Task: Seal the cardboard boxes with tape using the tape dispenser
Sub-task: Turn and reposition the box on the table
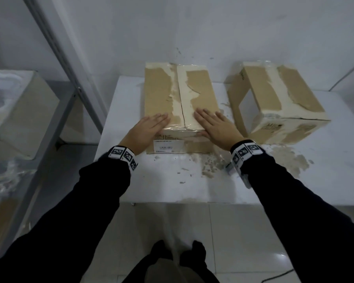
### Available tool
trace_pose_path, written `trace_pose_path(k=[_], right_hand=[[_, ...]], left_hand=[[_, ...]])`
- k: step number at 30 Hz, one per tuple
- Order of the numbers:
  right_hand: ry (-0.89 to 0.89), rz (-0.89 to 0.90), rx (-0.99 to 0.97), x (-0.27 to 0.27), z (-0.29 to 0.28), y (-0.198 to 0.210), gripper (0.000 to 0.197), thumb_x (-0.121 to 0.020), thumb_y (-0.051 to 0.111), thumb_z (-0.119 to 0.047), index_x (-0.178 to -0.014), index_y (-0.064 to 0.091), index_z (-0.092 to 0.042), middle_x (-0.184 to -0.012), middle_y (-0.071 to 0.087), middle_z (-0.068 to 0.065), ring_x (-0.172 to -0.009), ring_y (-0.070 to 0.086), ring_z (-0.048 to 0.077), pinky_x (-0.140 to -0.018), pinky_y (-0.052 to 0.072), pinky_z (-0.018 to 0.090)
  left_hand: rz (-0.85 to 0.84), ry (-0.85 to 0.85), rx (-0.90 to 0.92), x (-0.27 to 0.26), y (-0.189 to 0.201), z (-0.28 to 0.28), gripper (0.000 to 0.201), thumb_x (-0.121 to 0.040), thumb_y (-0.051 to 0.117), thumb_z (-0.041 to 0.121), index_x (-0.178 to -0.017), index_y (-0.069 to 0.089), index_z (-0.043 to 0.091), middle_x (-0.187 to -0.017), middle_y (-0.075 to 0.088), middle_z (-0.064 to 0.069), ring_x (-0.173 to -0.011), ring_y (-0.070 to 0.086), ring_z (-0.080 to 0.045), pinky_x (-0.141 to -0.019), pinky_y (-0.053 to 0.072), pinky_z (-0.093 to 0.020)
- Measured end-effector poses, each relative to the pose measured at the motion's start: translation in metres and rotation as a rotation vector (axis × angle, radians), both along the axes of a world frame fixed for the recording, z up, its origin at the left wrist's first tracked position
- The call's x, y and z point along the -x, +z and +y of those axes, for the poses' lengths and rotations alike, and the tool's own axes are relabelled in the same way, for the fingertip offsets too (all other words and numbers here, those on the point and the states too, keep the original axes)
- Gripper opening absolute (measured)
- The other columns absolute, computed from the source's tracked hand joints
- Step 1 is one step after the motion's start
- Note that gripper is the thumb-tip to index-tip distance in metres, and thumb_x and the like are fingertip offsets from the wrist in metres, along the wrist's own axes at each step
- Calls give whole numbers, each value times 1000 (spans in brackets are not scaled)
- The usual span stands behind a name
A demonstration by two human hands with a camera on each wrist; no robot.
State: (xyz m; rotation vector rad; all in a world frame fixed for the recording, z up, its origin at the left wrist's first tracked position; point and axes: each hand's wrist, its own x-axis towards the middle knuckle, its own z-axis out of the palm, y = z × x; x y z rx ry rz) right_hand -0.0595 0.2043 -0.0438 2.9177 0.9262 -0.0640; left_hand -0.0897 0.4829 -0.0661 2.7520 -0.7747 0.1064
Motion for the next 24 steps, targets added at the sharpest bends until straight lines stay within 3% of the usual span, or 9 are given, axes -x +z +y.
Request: trace_pose_path(k=[5,10,13,15,18,20,21,22,24], right_hand=[[-10,23,-5,3,-2,-6,66,-93,9,-48,-152,13,-20,-160,12,4,-147,14,27,-116,19,46],[-93,6,-126,5,-12,-7,76,-91,16,-54,-151,14,-8,-159,9,16,-147,15,32,-115,22,45],[-93,33,-256,7,-17,-15,82,-92,18,-57,-146,27,3,-154,20,27,-142,19,43,-114,18,46],[-105,67,-289,4,-16,-17,79,-92,21,-56,-146,27,3,-154,20,27,-143,18,44,-114,16,46],[-139,95,-330,2,-19,-15,71,-95,40,-43,-150,16,-5,-158,3,22,-146,6,39,-119,16,52],[-202,144,-407,3,-28,-10,74,-96,48,-33,-152,6,-11,-159,-8,19,-146,13,36,-117,23,47],[-246,197,-429,6,-31,-5,74,-98,47,-32,-152,1,-12,-159,-5,19,-143,24,35,-115,27,43],[-284,255,-425,9,-32,-2,73,-99,45,-32,-152,-2,-13,-159,8,21,-137,36,35,-110,31,41],[-337,329,-413,13,-31,-2,70,-101,40,-30,-152,-5,-13,-137,48,29,-113,57,38,-93,42,39]], left_hand=[[-18,6,47,2,-1,-4,51,-98,33,3,-146,24,16,-155,21,-2,-143,19,-19,-114,12,-34],[17,5,96,0,-1,0,71,-92,32,-13,-145,-4,17,-157,12,-4,-143,3,-15,-116,3,-36],[43,-19,55,-2,-1,0,72,-90,32,-16,-147,2,16,-157,3,-6,-138,-8,-10,-113,-5,-32],[31,-27,40,-4,-2,0,69,-92,35,-13,-147,7,16,-157,2,-8,-137,-11,-11,-112,-6,-33],[35,-38,56,-9,-5,3,73,-91,38,-13,-144,-1,19,-155,-2,-2,-138,-10,-11,-114,-2,-37],[-1,-16,67,-9,-6,7,74,-91,40,-10,-143,-3,21,-152,-8,0,-139,-11,-16,-115,1,-42],[-33,15,79,-8,-8,8,74,-91,43,-9,-144,0,19,-153,-8,-5,-140,-11,-21,-113,1,-44],[-73,48,91,-7,-9,9,73,-89,46,-8,-146,7,16,-154,-5,-14,-140,-9,-28,-112,2,-46],[-124,96,128,-5,-12,4,72,-85,52,-12,-145,19,9,-150,11,-30,-139,4,-43,-108,10,-47]])
